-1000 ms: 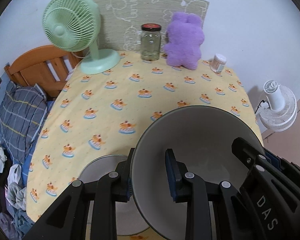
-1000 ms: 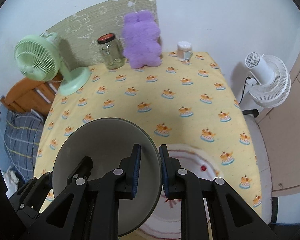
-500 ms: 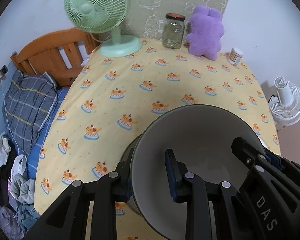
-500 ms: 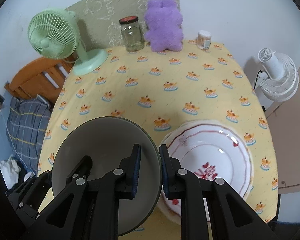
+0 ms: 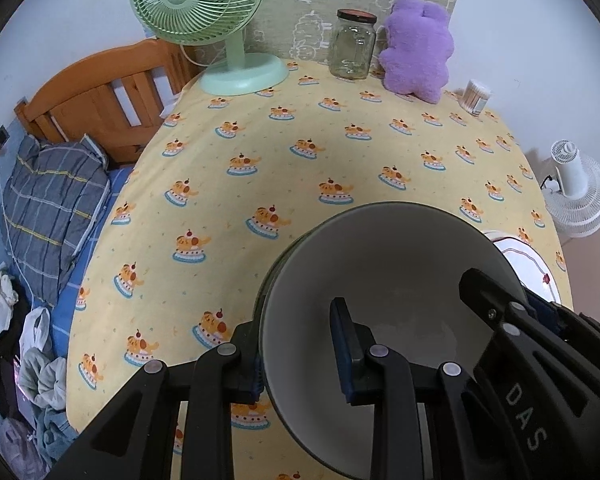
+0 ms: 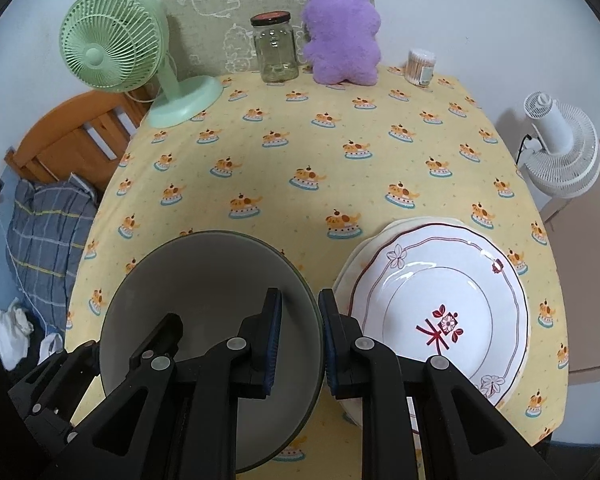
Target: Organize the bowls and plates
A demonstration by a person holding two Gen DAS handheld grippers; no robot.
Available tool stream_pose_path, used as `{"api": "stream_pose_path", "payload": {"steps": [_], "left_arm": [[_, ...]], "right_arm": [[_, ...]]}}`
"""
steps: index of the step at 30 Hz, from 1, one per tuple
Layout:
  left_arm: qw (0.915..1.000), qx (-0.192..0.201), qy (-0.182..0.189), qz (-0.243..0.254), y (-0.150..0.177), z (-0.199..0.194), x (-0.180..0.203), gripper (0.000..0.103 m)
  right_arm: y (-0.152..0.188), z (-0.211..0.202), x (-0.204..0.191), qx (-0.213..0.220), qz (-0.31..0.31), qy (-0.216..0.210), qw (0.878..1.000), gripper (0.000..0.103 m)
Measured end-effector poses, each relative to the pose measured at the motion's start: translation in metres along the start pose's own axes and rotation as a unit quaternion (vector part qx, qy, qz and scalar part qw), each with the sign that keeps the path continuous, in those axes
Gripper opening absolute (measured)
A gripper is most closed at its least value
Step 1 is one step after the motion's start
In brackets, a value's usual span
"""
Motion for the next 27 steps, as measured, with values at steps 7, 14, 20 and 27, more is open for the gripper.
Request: {"api": "stream_pose_path", "payload": {"steps": [7, 14, 20, 27], "left_arm": [[0.9998, 0.008, -0.013, 0.013, -0.008, -0.009, 0.002, 0.025], [0.9992, 0.021, -0.035, 0.004, -0.015, -0.018, -0.015, 0.026], [0.9991, 0.013, -0.041, -0.003, -0.006, -0.015, -0.024, 0.026], [0.9997, -0.001, -0.022, -0.013, 0.004, -0.013, -0.013, 0.026]], "right_arm": [[-0.005, -0.005, 0.000, -0.003, 0.011, -0.011, 1.000, 0.022], [-0.012, -0.011, -0.021, 0.006, -0.005, -0.032, 0.999, 0.022], [-0.003, -0.007, -0.028, -0.003, -0.013, -0.037, 0.999, 0.022], [0.004, -0.012, -0.017, -0.003, -0.018, -0.018, 1.000, 0.022]]}}
Point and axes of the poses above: each gripper's, at about its wrist camera, not at the fingertips, and z roughly the way its jaws point, x to its right, y to its underside, the point moved 1 cm from there along z, roughly the way its jaws point, and after that the axes turned 10 degrees about x, right-handed, at the moved point
